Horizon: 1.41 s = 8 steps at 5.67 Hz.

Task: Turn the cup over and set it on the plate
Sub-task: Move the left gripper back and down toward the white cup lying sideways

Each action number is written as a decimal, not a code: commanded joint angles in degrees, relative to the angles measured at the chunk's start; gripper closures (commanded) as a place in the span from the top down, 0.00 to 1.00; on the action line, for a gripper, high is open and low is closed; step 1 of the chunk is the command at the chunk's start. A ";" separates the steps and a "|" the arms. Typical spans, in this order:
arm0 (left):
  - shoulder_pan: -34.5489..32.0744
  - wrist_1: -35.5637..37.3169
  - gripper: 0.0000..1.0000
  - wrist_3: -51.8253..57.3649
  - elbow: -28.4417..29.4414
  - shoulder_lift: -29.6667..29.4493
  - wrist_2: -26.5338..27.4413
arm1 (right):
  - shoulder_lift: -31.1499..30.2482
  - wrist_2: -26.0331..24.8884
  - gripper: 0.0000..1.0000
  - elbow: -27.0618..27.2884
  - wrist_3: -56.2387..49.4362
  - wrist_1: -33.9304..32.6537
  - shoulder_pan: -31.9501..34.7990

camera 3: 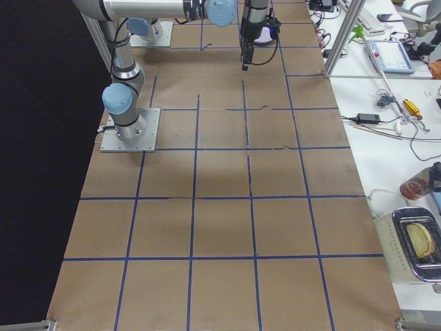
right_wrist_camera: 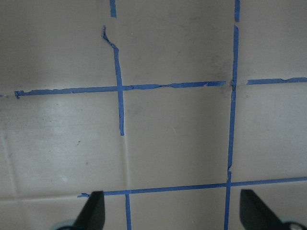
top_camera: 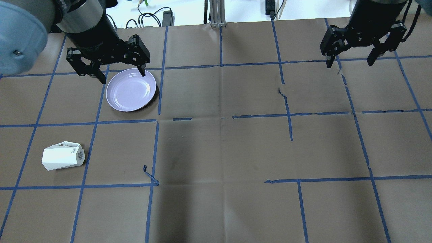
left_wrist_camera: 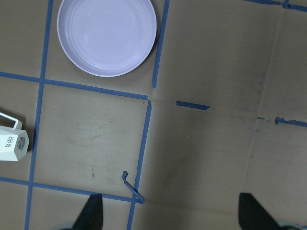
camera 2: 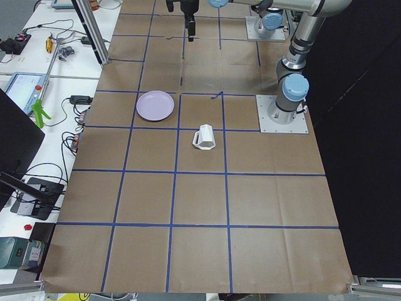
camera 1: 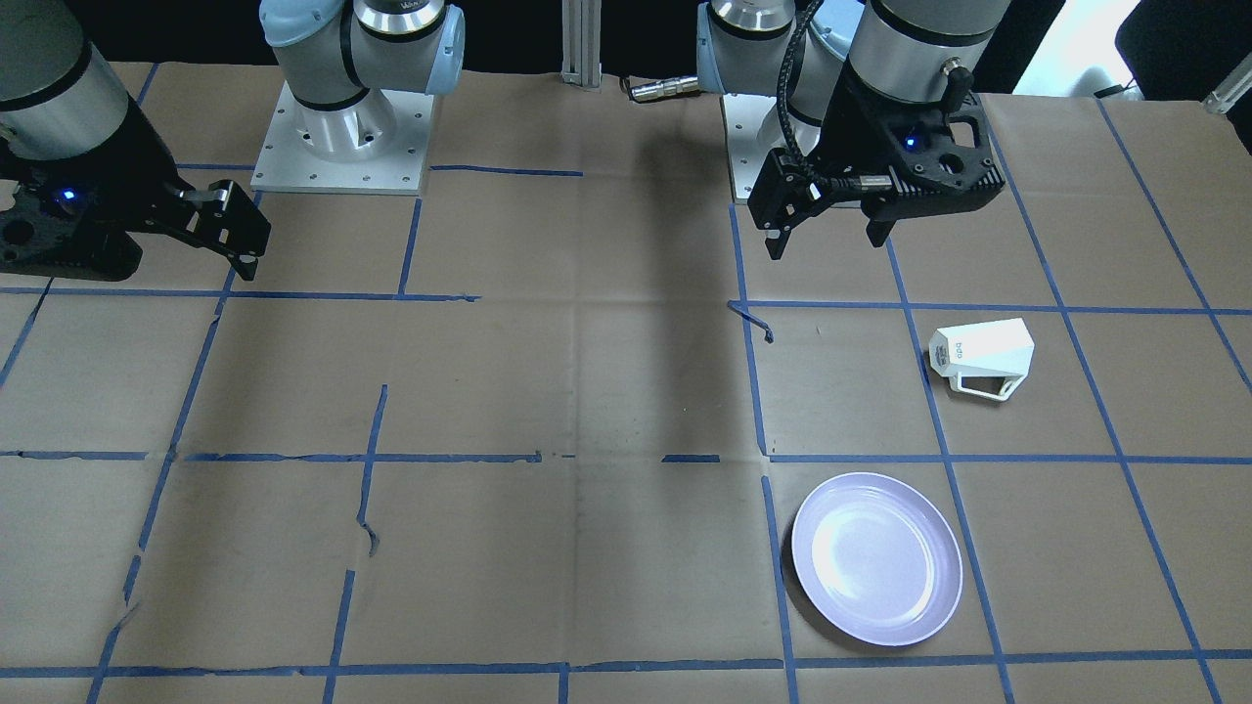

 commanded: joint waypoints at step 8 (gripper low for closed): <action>28.51 -7.37 0.99 38.75 -2.01 5.84 -0.23 | 0.00 0.00 1.00 0.00 0.00 0.00 0.00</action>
